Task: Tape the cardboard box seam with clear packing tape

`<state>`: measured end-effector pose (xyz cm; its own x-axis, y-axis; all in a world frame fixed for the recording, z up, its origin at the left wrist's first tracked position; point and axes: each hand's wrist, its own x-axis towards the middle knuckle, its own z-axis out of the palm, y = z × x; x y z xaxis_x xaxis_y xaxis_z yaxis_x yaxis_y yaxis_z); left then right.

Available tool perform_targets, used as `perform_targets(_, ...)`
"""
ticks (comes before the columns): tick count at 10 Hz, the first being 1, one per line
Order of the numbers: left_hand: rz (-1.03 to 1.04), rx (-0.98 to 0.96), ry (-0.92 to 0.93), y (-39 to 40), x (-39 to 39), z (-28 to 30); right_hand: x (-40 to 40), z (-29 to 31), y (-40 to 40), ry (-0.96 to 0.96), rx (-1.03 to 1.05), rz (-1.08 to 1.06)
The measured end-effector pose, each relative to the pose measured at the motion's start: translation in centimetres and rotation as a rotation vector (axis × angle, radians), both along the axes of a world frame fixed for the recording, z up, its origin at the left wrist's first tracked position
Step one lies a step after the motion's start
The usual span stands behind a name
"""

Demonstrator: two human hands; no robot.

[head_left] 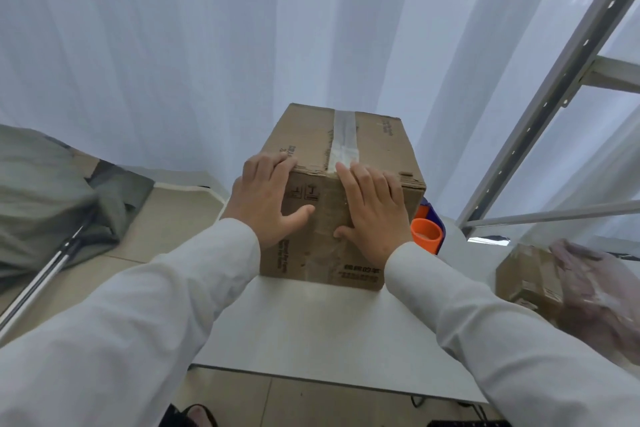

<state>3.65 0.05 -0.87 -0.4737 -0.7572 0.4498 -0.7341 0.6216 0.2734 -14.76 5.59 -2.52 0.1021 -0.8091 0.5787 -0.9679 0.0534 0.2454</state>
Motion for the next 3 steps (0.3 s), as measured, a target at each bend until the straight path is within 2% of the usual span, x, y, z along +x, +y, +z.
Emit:
perform_targets(2,-0.017,0.055,0.015,-0.2,0.5,0.6,-0.1,1.1,0.5,-0.114,0.066,0.046)
perform_targets(3,0.032,0.041,0.065,-0.2,0.7,1.1,0.0,2.7,1.2,-0.252,0.035,0.071)
